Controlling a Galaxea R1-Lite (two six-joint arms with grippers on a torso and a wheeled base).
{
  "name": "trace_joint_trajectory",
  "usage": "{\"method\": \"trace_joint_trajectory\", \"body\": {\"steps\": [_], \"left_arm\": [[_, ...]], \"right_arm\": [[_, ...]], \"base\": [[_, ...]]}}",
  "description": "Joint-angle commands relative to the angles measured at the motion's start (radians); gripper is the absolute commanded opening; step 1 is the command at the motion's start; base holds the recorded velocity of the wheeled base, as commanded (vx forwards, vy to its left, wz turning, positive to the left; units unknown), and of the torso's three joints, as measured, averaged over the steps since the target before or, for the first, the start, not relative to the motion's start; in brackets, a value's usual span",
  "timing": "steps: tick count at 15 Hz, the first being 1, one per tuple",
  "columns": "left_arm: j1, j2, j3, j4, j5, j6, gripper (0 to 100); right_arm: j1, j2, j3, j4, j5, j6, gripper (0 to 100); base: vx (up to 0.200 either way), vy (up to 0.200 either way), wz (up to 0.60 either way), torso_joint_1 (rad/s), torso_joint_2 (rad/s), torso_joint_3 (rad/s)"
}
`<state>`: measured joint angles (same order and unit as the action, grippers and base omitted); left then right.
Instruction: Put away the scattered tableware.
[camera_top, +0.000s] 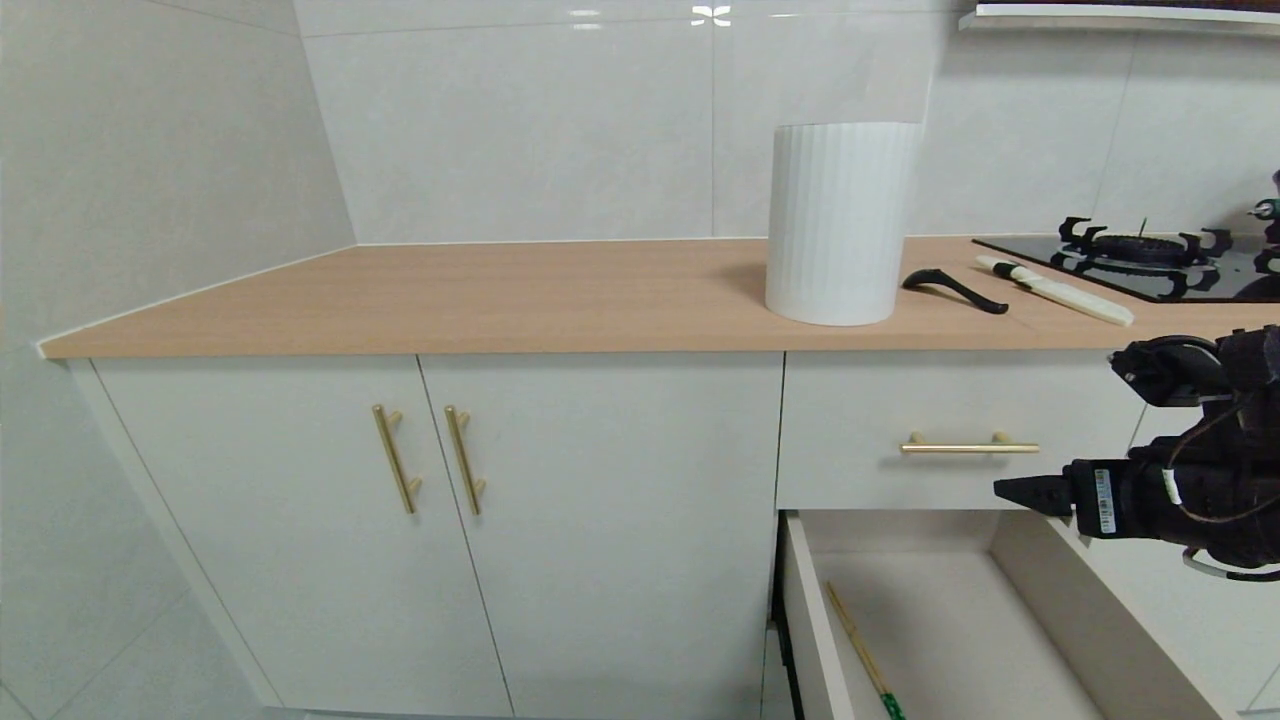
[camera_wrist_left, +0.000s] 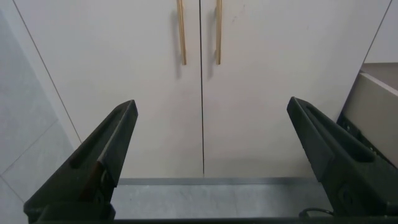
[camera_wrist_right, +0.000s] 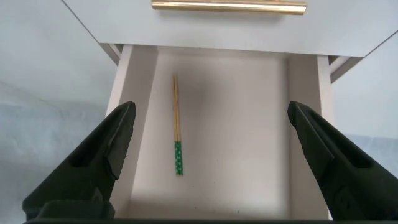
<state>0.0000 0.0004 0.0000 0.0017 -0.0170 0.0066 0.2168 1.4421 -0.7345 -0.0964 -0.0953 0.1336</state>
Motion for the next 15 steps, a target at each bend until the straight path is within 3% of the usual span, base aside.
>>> {"method": "trace_joint_trajectory", "body": {"steps": [1, 15], "left_arm": [[0.000, 0.000, 0.000, 0.000, 0.000, 0.001, 100], [0.000, 0.000, 0.000, 0.000, 0.000, 0.000, 100]], "right_arm": [[0.001, -0.002, 0.001, 0.000, 0.000, 0.000, 100], [-0.002, 0.009, 0.006, -0.002, -0.001, -0.020, 100]], "base": [[0.000, 0.000, 0.00, 0.076, -0.27, -0.198], [0.000, 0.000, 0.00, 0.160, -0.44, -0.280]]}}
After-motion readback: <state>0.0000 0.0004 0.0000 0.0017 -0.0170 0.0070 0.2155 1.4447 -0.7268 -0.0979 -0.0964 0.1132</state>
